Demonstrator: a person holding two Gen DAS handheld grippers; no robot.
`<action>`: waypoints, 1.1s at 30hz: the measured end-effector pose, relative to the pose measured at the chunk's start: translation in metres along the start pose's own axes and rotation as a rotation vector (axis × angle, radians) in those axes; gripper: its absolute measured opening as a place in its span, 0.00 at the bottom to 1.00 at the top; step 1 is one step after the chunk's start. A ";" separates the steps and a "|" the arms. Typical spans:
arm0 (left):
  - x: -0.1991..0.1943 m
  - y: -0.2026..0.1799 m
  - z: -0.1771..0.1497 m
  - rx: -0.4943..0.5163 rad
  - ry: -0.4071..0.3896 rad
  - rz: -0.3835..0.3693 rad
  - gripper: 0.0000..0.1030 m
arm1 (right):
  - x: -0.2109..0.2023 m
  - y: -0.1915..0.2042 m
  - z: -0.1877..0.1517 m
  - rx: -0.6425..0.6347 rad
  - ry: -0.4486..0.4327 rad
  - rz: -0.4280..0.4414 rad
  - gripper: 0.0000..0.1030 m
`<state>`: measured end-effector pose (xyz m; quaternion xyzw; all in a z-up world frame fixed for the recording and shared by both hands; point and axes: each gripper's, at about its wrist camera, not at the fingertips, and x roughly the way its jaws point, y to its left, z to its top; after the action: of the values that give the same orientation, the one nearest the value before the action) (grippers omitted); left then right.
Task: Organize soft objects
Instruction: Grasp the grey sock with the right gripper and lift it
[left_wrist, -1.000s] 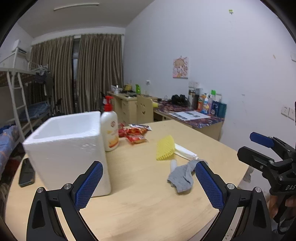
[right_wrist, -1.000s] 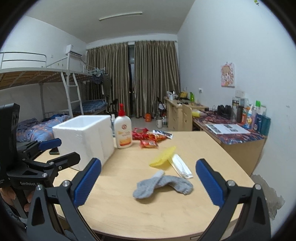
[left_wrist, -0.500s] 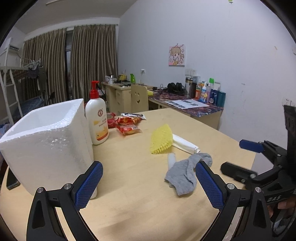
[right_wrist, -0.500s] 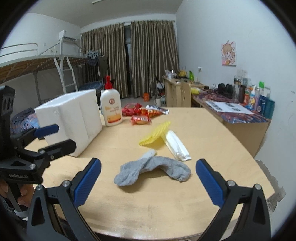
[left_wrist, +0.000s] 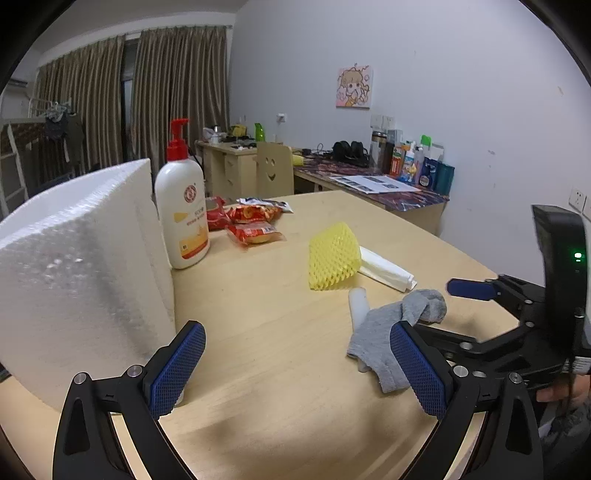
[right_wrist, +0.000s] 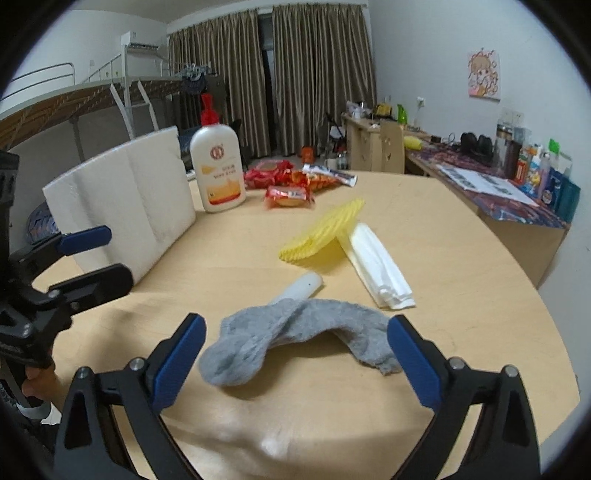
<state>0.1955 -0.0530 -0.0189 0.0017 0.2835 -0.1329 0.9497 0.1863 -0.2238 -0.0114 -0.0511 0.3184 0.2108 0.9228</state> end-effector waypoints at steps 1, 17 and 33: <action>0.004 0.001 0.001 -0.002 0.008 -0.006 0.97 | 0.005 -0.001 0.001 -0.003 0.014 -0.002 0.94; 0.021 0.006 0.003 -0.024 0.051 -0.007 0.97 | 0.048 -0.013 -0.001 -0.010 0.167 0.037 0.43; 0.028 -0.026 0.010 0.044 0.048 -0.005 0.97 | 0.003 -0.034 0.003 0.077 0.045 0.020 0.13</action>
<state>0.2168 -0.0862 -0.0238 0.0252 0.3031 -0.1415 0.9421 0.2042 -0.2525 -0.0127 -0.0170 0.3473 0.2063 0.9146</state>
